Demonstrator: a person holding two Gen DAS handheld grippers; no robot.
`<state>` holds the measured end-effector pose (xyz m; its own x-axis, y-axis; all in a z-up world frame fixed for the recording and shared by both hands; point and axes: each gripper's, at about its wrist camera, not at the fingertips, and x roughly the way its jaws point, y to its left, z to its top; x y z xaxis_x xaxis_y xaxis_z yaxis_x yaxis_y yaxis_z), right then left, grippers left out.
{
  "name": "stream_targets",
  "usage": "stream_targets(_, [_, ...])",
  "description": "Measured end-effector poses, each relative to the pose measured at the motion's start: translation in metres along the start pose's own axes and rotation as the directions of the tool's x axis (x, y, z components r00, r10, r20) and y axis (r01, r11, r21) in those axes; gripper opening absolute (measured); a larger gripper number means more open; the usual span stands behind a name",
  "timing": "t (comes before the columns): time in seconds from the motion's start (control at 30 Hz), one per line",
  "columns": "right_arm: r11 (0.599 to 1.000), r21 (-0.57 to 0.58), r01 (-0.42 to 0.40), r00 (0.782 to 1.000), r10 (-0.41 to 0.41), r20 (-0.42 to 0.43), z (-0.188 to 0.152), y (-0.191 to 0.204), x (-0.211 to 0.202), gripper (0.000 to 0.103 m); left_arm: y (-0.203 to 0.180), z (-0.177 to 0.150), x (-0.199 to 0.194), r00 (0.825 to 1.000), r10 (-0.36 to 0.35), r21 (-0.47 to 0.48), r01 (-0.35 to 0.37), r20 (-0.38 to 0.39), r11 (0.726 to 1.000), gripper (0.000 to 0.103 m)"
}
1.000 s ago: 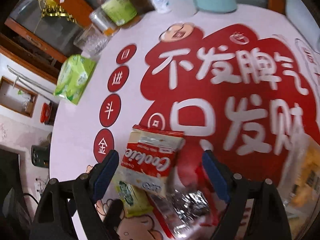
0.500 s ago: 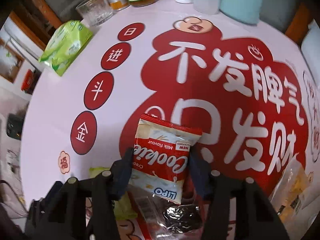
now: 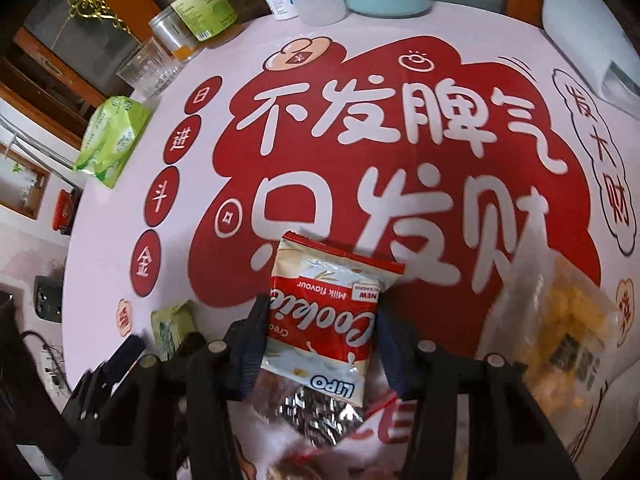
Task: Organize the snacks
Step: 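Grasp the green cake pack with the left tool while the right tool grasps the Cookie bag, then carry both snacks over the white tray and open both tools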
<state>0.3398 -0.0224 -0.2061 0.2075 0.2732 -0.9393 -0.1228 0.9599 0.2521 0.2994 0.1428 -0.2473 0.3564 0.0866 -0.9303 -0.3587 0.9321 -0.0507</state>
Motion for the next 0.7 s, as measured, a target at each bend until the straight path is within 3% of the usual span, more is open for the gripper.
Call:
stream_targets(0.07, [1.0, 0.004, -0.024, 1.0, 0.024, 0.018, -0.007, -0.003, -0.01, 0.05, -0.003, -0.001, -0.001, 1.0, 0.004, 0.018, -0.004, -0.002, 1.0, 0.077])
stream_targets(0.17, [0.998, 0.008, -0.057, 0.997, 0.057, 0.053, -0.015, -0.004, -0.024, 0.05, -0.008, -0.002, -0.008, 1.0, -0.012, 0.051, 0.012, 0.0, 0.999, 0.036])
stream_targets(0.3, [0.995, 0.013, -0.097, 0.99, 0.095, 0.103, -0.033, -0.005, -0.052, 0.05, -0.01, -0.007, -0.022, 1.0, -0.015, 0.082, 0.016, -0.012, 0.996, 0.035])
stream_targets(0.43, [0.99, 0.016, -0.143, 0.978, 0.139, 0.153, -0.06, -0.008, -0.084, 0.05, -0.009, -0.016, -0.059, 0.998, -0.032, 0.114, 0.025, 0.053, 0.993, 0.035])
stream_targets(0.7, [0.991, -0.021, -0.135, 0.96, 0.136, 0.245, -0.144, -0.029, -0.153, 0.05, -0.013, -0.057, -0.151, 0.979, -0.13, 0.238, 0.09, 0.158, 0.967, 0.035])
